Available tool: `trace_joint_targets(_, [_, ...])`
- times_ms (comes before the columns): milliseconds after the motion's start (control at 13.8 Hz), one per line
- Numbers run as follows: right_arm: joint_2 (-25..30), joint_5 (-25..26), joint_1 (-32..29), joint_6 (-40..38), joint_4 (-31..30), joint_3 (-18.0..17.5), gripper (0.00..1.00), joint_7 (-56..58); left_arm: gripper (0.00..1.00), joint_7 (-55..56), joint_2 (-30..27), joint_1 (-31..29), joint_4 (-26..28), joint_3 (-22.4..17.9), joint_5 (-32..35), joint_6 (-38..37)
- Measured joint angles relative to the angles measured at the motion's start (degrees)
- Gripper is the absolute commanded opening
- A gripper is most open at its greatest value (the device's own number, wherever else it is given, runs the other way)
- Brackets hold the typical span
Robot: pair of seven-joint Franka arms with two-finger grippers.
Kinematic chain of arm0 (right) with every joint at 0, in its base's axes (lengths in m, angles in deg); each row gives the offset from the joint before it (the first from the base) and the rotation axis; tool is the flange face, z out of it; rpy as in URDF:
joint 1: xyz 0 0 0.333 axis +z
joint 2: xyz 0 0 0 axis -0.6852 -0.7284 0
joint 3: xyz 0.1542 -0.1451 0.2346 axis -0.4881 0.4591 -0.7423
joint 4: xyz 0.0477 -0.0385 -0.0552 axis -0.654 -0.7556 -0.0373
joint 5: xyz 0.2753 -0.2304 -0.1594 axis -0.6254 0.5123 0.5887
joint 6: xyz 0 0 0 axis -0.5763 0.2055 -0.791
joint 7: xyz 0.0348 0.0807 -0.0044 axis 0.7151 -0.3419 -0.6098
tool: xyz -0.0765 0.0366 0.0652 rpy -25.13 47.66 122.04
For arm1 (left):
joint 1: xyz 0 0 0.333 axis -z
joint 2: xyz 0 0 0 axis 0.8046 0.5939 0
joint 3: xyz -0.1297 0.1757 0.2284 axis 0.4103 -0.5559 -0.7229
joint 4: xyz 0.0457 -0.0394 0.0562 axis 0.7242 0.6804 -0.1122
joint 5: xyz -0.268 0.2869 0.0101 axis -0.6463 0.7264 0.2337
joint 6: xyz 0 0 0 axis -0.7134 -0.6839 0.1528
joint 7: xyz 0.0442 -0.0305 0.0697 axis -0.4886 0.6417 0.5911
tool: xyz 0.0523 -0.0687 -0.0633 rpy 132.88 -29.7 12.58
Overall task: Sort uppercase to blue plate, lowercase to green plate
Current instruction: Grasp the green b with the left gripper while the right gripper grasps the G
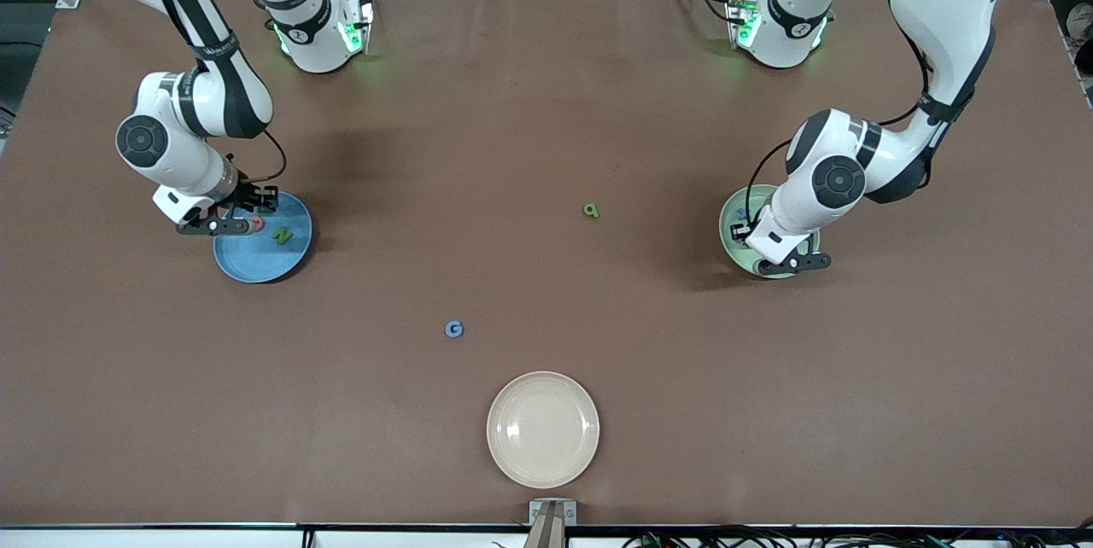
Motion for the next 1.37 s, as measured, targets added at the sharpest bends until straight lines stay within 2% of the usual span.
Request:
trace_joint_targets(72, [0.0,-0.5,0.3,0.0,0.1,0.0,1.0,0.0,0.83,0.0,0.1,0.0,0.0,0.0,0.0,0.2])
trace_joint_targets(144, [0.0,-0.7,0.4,0.0,0.3,-0.1,1.0,0.0,0.86,0.0,0.1,0.0,0.0,0.0,0.0,0.3])
trace_joint_targets(289, [0.2,-1.0,1.2,0.0,0.7,-0.1,1.0,-0.1,0.99,0.0,0.1,0.0,-0.2,0.1,0.2,0.4])
trace_joint_targets(433, [0.4,-3.7,3.2,0.1,1.6,-0.2,1.0,-1.2,0.99,-0.1,-0.1,-0.1,-1.0,1.3,0.3,0.5])
trace_joint_targets(578, [0.4,-7.4,7.7,0.2,4.0,-0.3,1.0,-5.6,1.0,0.0,-0.3,0.0,-2.3,4.7,0.3,0.5])
trace_joint_targets(794, [-0.6,-8.1,16.0,0.1,9.5,-0.7,1.0,-21.1,1.0,0.2,-0.4,0.7,-4.2,10.4,0.3,0.5])
trace_joint_targets(1011, [-6.7,-8.2,23.5,0.0,18.3,-0.9,1.0,-36.9,1.0,0.6,0.0,6.2,-7.9,11.9,0.3,0.5])
trace_joint_targets(1372, [-18.2,-8.2,28.2,-0.1,31.9,-0.8,1.0,-48.4,1.0,11.8,5.8,16.5,-15.6,11.8,0.3,-3.8])
